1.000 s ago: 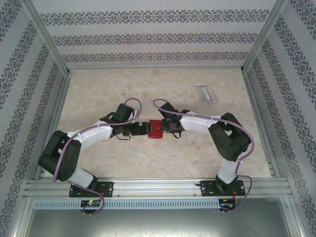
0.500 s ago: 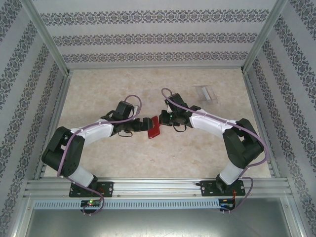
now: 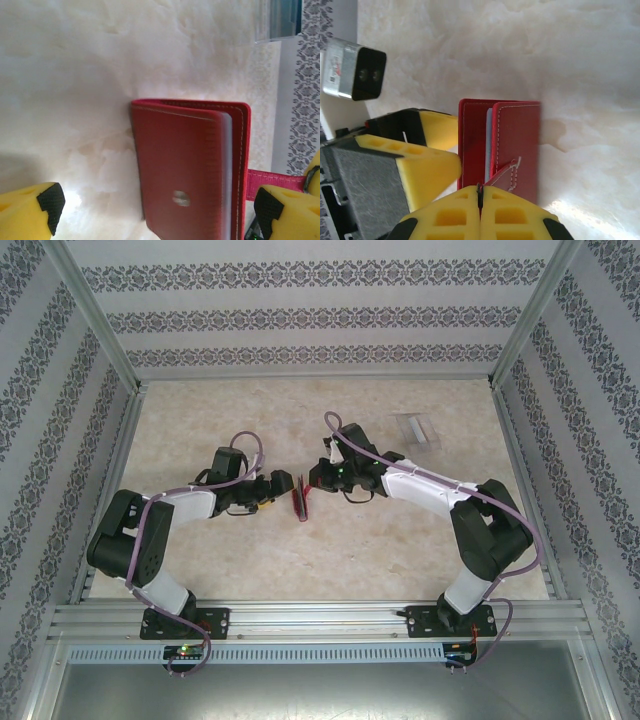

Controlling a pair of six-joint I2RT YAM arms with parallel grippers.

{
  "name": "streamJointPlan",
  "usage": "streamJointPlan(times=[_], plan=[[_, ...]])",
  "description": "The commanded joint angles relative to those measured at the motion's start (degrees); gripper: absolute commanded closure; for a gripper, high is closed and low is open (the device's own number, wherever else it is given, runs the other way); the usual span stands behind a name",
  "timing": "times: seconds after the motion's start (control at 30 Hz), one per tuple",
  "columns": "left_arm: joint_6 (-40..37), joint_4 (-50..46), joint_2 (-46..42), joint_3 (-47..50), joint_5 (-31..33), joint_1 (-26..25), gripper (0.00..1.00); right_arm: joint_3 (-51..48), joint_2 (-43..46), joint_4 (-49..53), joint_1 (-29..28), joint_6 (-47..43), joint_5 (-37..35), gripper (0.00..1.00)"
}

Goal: Put the credit cards into the card holder

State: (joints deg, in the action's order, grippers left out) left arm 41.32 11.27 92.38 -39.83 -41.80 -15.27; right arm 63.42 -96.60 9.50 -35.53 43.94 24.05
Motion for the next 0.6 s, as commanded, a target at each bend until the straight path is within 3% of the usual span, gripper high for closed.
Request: streamJointPlan(times=[0.0,0.17,0.27,0.57], plan=[[0.48,3.03,-0.54,0.42,-2.45,0.23,0.02,1.39,-0.41,-0.98,-0.94,1.0,1.87,1.0],[0.46,3.4,-0.02,1.55,-1.85,0.85,0.12,0.95,-0.52,-0.72,-1.1,0.96,1.19,1.0],[-0.72,2.28,0.68,1.14,-1.03,0.85,0.29,0.63,-1.03,0.76,-0.18,-0.27,-0.08,1.0],[-5.92,-5.98,-0.1,0.03,5.12,0.78,0.34,-5.38,-0.46,0.59,5.04,-2.21,-0.57,1.0]])
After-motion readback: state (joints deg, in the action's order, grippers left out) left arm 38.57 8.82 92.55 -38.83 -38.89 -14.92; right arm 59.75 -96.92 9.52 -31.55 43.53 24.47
